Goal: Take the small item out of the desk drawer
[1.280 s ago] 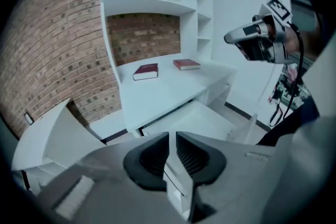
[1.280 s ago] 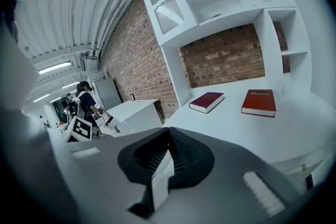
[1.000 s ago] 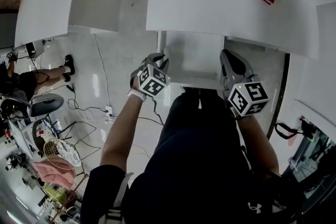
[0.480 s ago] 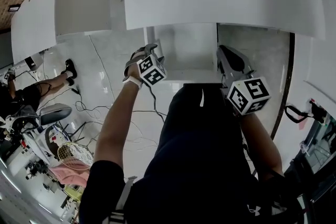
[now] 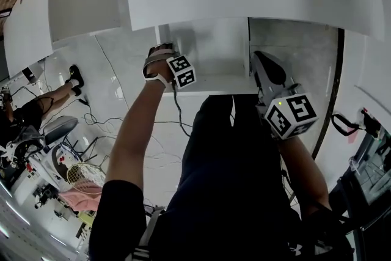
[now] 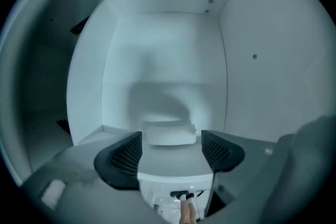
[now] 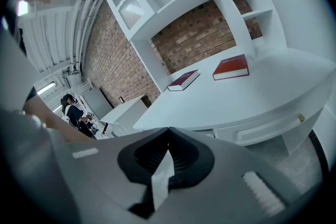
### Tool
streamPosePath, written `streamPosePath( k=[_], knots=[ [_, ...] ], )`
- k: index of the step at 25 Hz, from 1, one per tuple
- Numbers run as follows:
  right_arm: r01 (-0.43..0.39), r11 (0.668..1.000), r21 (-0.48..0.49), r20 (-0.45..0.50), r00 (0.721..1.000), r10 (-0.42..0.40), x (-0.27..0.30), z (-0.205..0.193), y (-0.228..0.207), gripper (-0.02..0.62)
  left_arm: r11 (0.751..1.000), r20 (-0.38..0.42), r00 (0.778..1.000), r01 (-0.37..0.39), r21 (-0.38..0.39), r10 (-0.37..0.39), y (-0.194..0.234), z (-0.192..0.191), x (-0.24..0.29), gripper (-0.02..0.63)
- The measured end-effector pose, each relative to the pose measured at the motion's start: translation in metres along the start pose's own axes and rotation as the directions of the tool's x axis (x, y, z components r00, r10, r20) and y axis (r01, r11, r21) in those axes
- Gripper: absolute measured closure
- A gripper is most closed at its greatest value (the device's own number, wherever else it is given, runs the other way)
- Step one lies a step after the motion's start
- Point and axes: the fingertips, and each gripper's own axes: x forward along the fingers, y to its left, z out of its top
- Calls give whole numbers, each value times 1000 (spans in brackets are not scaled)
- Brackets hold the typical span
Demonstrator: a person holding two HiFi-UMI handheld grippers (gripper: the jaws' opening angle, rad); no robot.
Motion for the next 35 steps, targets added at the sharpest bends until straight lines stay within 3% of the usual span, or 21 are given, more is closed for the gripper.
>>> streamPosePath(
  k=[9,15,17,21,28,35],
  knots=[
    [17,1000,13,-4,1000,-17,-8,-11,-9,592,998,-134,991,-19,62,27,3,-8,36,235],
    [25,999,31,-15,1000,-25,-11,-19,-13,592,995,-153,988,14,98,1,1,-2,44,230],
    [25,999,31,-16,1000,-24,-13,-19,-13,592,997,-123,992,41,70,-32,-1,4,41,235],
    [20,999,32,-22,1000,-19,-12,-20,-9,592,991,39,995,94,-93,-91,-1,28,23,239],
    [14,999,32,-26,1000,-13,-10,-18,-6,592,989,132,991,45,-144,-26,7,48,-1,239],
    [-9,1000,17,-23,1000,9,-4,-6,5,592,967,230,971,0,-253,61,25,50,-45,239]
  ],
)
